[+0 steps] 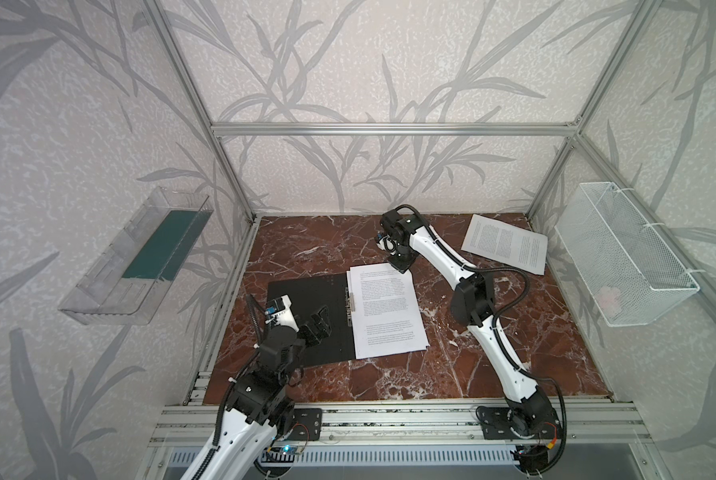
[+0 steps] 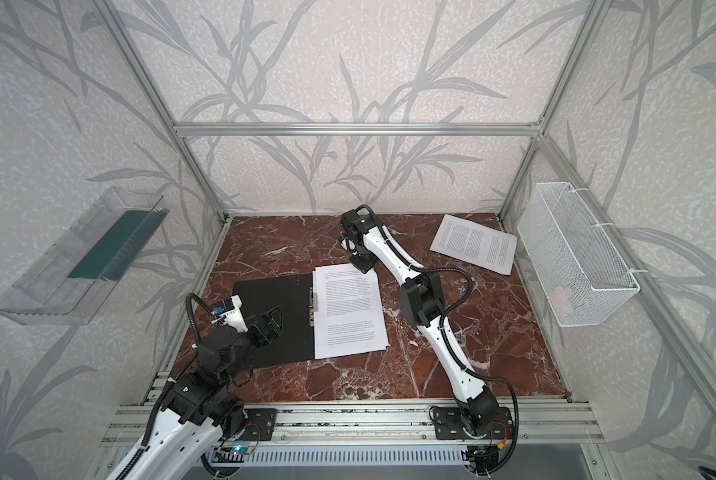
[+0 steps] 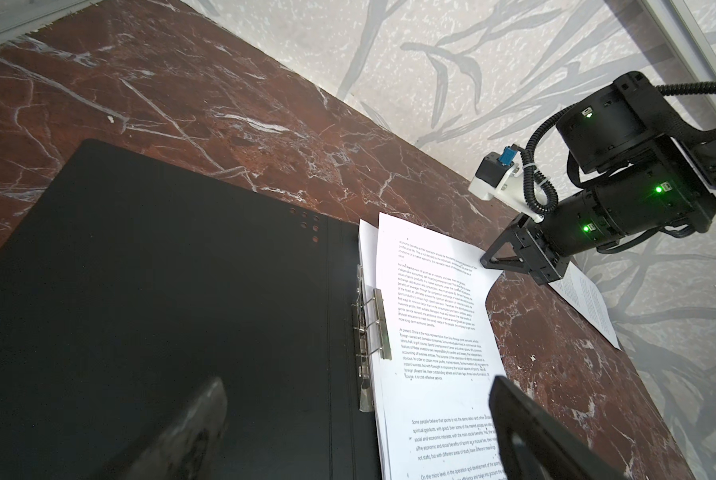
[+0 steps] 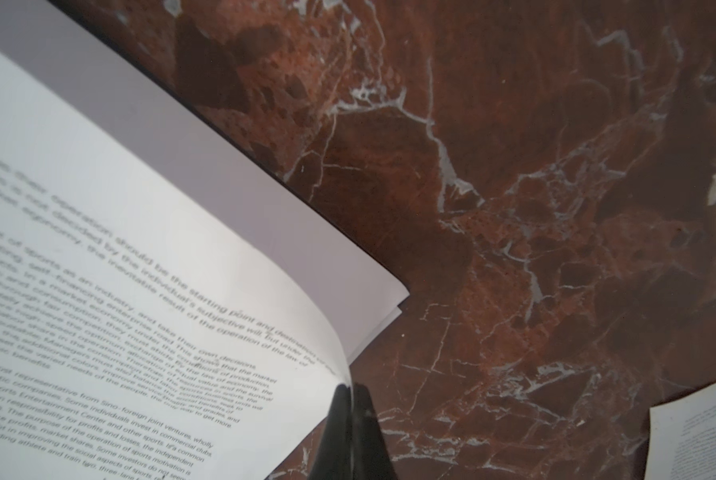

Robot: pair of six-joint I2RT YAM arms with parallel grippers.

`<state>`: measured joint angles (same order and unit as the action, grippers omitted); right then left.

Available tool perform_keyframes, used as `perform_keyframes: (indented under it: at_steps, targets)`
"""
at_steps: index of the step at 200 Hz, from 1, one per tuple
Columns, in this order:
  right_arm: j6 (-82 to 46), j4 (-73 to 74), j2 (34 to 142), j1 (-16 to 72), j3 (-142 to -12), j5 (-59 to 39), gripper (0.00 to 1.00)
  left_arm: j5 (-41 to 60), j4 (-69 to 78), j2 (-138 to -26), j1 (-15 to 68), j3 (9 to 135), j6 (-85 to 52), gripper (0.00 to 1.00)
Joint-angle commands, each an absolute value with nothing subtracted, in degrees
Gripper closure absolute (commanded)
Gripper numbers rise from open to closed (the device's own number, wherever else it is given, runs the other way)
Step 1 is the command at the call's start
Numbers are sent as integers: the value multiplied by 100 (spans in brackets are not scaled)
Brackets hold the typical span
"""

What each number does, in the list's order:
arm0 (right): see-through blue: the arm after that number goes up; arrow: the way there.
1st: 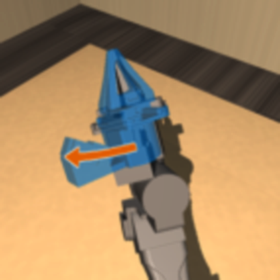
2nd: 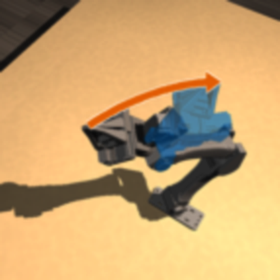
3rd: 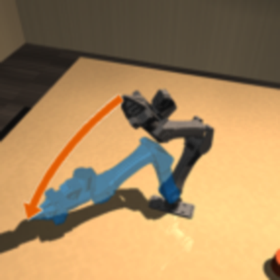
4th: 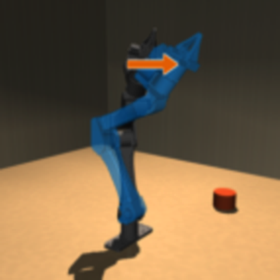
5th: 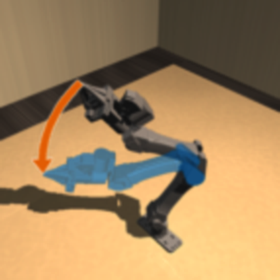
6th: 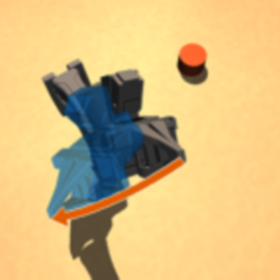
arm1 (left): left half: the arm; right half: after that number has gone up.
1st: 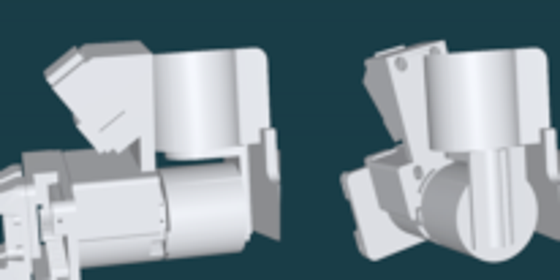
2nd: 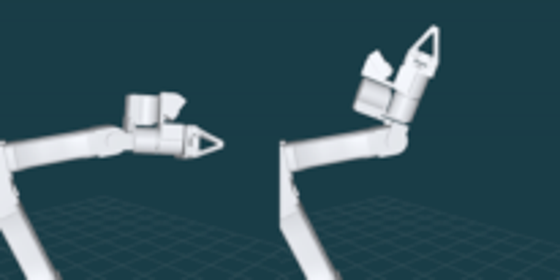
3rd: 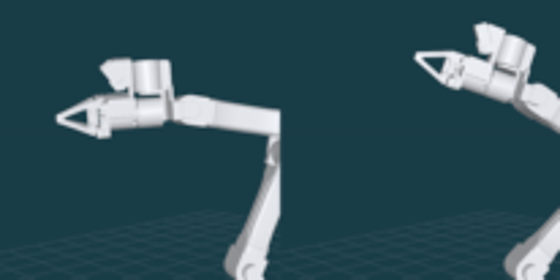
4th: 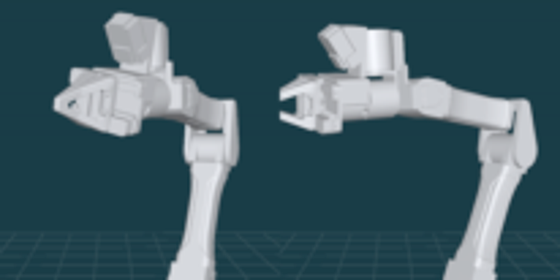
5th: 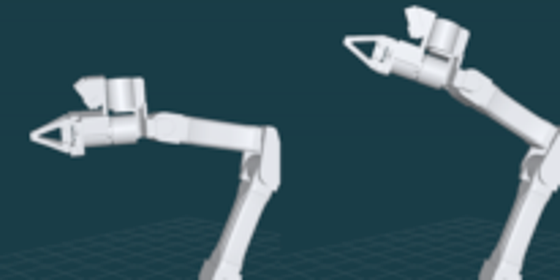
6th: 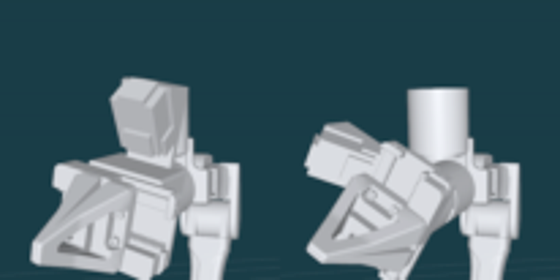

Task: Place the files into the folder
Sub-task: 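Hold the sheet's far edge on the stack, then open the right gripper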

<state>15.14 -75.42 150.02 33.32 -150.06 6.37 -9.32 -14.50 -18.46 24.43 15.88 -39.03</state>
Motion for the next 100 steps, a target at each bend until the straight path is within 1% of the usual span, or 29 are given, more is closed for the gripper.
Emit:
perform_keyframes:
  at_steps: [1,100]
  targets:
    - [1367,-7849,15053,3336,-15181,461,100,-958,-1341,-1830,2460,1505,-3929,1]
    - [1293,-7735,15050,3380,-15188,334,100,-950,-1311,-1837,2454,1492,-3929,1]
